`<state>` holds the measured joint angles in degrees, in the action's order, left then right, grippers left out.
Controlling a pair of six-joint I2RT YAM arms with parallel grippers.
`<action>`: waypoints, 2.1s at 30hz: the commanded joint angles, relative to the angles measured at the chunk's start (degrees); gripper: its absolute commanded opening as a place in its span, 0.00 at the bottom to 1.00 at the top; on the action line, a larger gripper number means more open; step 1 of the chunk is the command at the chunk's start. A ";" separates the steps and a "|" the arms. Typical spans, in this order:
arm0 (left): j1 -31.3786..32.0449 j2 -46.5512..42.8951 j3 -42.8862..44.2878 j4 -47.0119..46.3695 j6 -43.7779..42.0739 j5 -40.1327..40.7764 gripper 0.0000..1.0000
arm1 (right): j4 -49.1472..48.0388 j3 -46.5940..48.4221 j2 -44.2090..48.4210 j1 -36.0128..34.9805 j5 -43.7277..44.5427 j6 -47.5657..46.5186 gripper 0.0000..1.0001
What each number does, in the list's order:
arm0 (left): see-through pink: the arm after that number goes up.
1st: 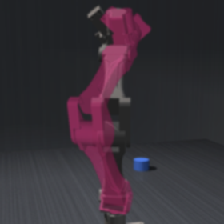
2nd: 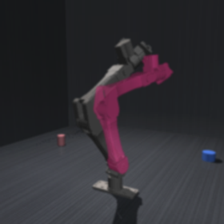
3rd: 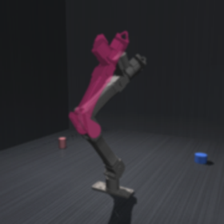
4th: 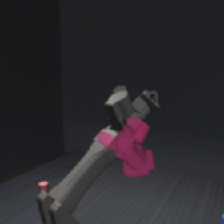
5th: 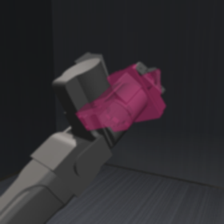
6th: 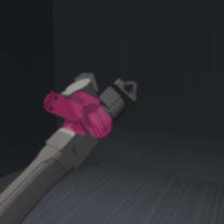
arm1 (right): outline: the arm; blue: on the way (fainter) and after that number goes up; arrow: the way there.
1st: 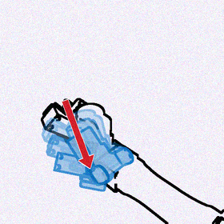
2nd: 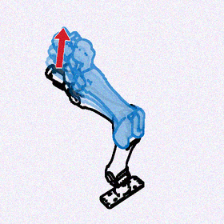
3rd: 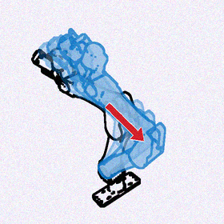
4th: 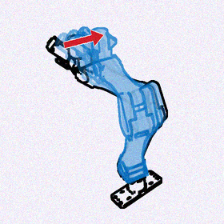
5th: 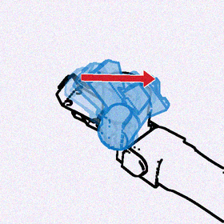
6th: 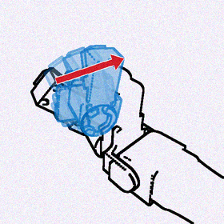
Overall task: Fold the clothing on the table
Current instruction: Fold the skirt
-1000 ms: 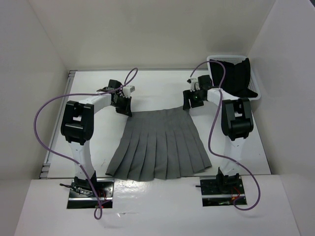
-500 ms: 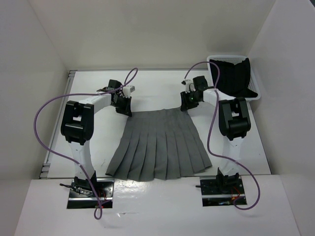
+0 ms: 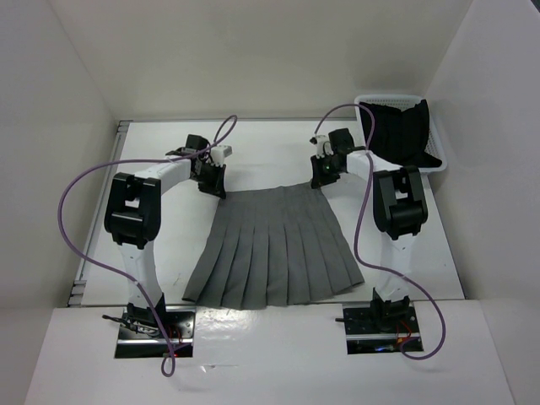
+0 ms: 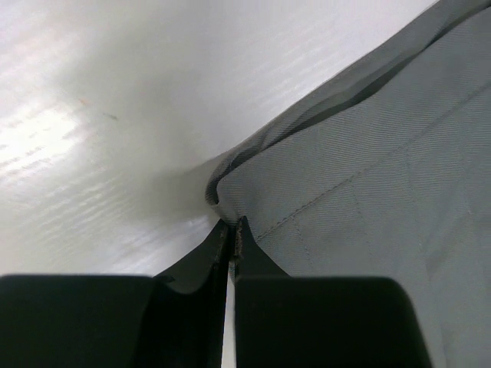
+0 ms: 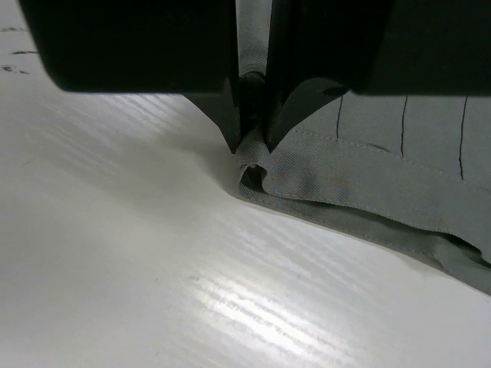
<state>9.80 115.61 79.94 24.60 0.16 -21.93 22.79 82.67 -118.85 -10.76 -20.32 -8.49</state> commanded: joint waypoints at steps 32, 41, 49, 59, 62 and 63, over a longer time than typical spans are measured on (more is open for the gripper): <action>-4.44 -10.05 15.95 0.89 -0.42 6.65 0.00 | -8.28 10.76 10.29 -1.01 25.94 3.75 0.00; -4.44 -19.44 9.01 1.42 -5.69 6.64 0.00 | -6.97 4.78 20.14 -2.77 22.52 -0.20 0.00; -4.44 -28.85 -1.17 2.99 -12.46 4.45 0.00 | -3.37 -3.83 30.60 -4.35 17.51 -6.79 0.00; -4.44 -40.45 -12.17 4.76 -20.20 3.92 0.00 | 3.13 -15.77 42.64 -8.74 10.66 -19.97 0.00; -4.44 -43.88 -15.42 6.07 -22.66 3.92 0.00 | 4.72 -18.50 46.07 -9.36 8.80 -22.53 0.00; -4.44 -44.85 -16.21 6.07 -23.80 3.92 0.00 | 5.94 -19.21 46.77 -9.36 8.19 -23.75 0.00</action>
<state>7.49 74.56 65.34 28.49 -16.99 -22.22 24.10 65.21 -76.14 -20.91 -14.96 -25.26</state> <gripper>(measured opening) 0.044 0.172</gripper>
